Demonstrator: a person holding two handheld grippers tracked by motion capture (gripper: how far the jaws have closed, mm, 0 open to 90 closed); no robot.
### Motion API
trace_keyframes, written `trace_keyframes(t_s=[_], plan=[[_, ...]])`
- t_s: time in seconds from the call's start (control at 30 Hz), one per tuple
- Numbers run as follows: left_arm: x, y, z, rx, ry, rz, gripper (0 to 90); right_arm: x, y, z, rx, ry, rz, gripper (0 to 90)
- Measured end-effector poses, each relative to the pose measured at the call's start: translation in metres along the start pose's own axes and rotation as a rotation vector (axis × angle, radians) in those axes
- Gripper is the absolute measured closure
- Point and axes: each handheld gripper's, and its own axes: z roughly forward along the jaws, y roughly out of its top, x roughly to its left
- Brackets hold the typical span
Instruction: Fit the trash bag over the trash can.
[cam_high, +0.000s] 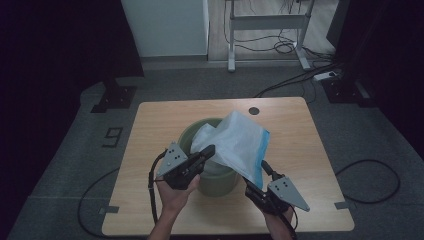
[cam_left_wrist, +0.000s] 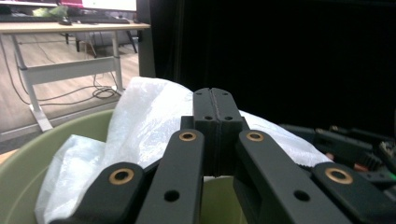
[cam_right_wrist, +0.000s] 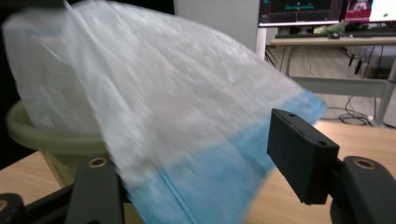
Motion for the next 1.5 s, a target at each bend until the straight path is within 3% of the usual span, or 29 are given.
trace_keyframes(t_s=[0.1, 0.17, 0.2, 0.23, 0.3, 0.33, 0.37, 0.47, 0.73, 0.77, 0.87, 0.9, 1.03, 1.13, 1.17, 1.2, 1.23, 1.27, 1.3, 1.4, 1.43, 1.47, 1.5], plan=[[0.004, 0.001, -0.004, -0.009, 0.005, -0.017, 90.0, -0.006, -0.009, -0.001, 0.024, -0.01, 0.014, 40.7], [0.006, 0.0, -0.006, -0.013, 0.009, -0.021, 90.0, -0.01, -0.012, -0.002, 0.033, -0.006, 0.025, 51.3], [0.006, 0.0, -0.006, -0.013, 0.009, -0.021, 90.0, -0.01, -0.012, -0.002, 0.033, -0.006, 0.025, 51.3], [0.008, -0.001, -0.008, -0.016, 0.014, -0.025, 90.0, -0.013, -0.014, -0.001, 0.043, -0.003, 0.032, 63.0], [0.01, -0.002, -0.012, -0.024, 0.022, -0.03, 90.0, -0.017, -0.015, -0.001, 0.048, -0.01, 0.032, 73.3], [0.01, -0.002, -0.012, -0.024, 0.022, -0.03, 90.0, -0.017, -0.015, -0.001, 0.048, -0.01, 0.032, 73.3], [0.014, -0.003, -0.017, -0.034, 0.026, -0.042, 90.0, -0.021, -0.015, -0.001, 0.045, -0.01, 0.029, 81.6], [0.018, -0.005, -0.024, -0.046, 0.033, -0.056, 90.0, -0.025, -0.013, 0.0, 0.039, -0.017, 0.015, 85.3], [0.044, -0.02, -0.057, -0.079, 0.068, -0.133, 90.0, -0.057, 0.001, 0.011, 0.043, -0.092, -0.004, 86.2], [0.049, -0.025, -0.065, -0.082, 0.079, -0.145, 90.0, -0.066, 0.004, 0.015, 0.048, -0.113, -0.007, 86.2], [0.052, -0.031, -0.072, -0.084, 0.084, -0.158, 90.0, -0.074, 0.005, 0.018, 0.058, -0.125, -0.001, 85.2], [0.054, -0.034, -0.075, -0.084, 0.087, -0.164, 90.0, -0.079, 0.003, 0.022, 0.07, -0.153, -0.011, 83.2], [0.057, -0.051, -0.085, -0.078, 0.092, -0.189, 90.0, -0.086, -0.007, 0.028, 0.107, -0.171, -0.007, 82.5], [0.057, -0.056, -0.088, -0.078, 0.093, -0.197, 90.0, -0.088, -0.011, 0.028, 0.117, -0.171, 0.0, 75.0], [0.058, -0.06, -0.088, -0.076, 0.092, -0.201, 90.0, -0.086, -0.013, 0.024, 0.109, -0.201, -0.002, 56.7], [0.058, -0.06, -0.088, -0.076, 0.092, -0.201, 90.0, -0.086, -0.013, 0.024, 0.109, -0.201, -0.002, 56.7], [0.057, -0.063, -0.088, -0.072, 0.092, -0.202, 90.0, -0.084, -0.013, 0.017, 0.101, -0.205, 0.012, 45.1], [0.057, -0.063, -0.088, -0.072, 0.092, -0.202, 90.0, -0.084, -0.013, 0.017, 0.101, -0.205, 0.012, 45.1], [0.057, -0.065, -0.086, -0.068, 0.089, -0.202, 90.0, -0.079, -0.014, 0.007, 0.093, -0.2, 0.035, 37.7], [0.056, -0.068, -0.084, -0.058, 0.09, -0.197, 90.0, -0.07, -0.016, -0.004, 0.083, -0.169, 0.019, 34.3], [0.054, -0.071, -0.082, -0.046, 0.093, -0.192, 90.0, -0.062, -0.019, -0.015, 0.08, -0.124, 0.022, 33.9], [0.054, -0.071, -0.082, -0.046, 0.093, -0.192, 90.0, -0.062, -0.019, -0.015, 0.08, -0.124, 0.022, 33.9], [0.052, -0.075, -0.082, -0.035, 0.088, -0.191, 90.0, -0.055, -0.022, -0.023, 0.081, -0.094, 0.021, 33.9]])
